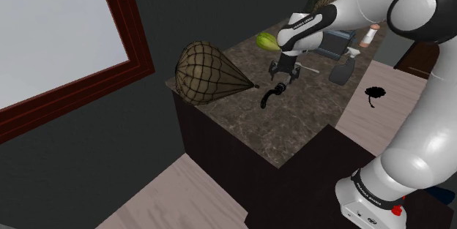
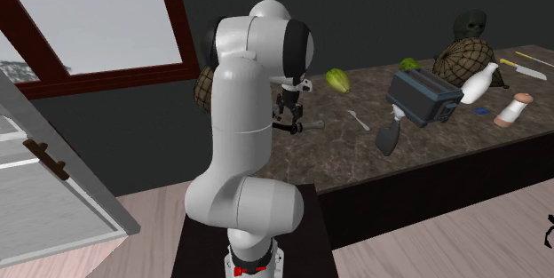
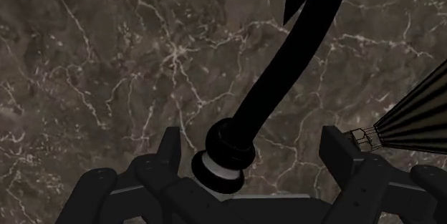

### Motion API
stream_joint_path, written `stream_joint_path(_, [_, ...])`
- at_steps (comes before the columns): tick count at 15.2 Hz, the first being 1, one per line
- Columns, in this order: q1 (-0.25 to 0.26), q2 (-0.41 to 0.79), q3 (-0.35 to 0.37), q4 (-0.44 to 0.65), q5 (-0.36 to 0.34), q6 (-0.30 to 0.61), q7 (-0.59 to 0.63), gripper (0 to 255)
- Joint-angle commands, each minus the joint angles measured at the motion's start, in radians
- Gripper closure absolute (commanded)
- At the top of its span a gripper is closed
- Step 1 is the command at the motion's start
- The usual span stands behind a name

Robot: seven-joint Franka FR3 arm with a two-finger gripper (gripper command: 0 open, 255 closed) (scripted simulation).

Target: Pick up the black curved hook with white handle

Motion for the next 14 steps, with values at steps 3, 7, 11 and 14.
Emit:
stream_joint_path(3, [-0.031,0.139,-0.016,0.087,0.043,0.04,0.038,0])
stream_joint_path(7, [-0.034,0.169,-0.012,0.086,0.051,0.07,0.031,0])
stream_joint_path(11, [-0.038,0.216,-0.005,0.089,0.062,0.114,0.022,0])
stream_joint_path(14, [-0.039,0.216,-0.005,0.09,0.062,0.113,0.022,255])
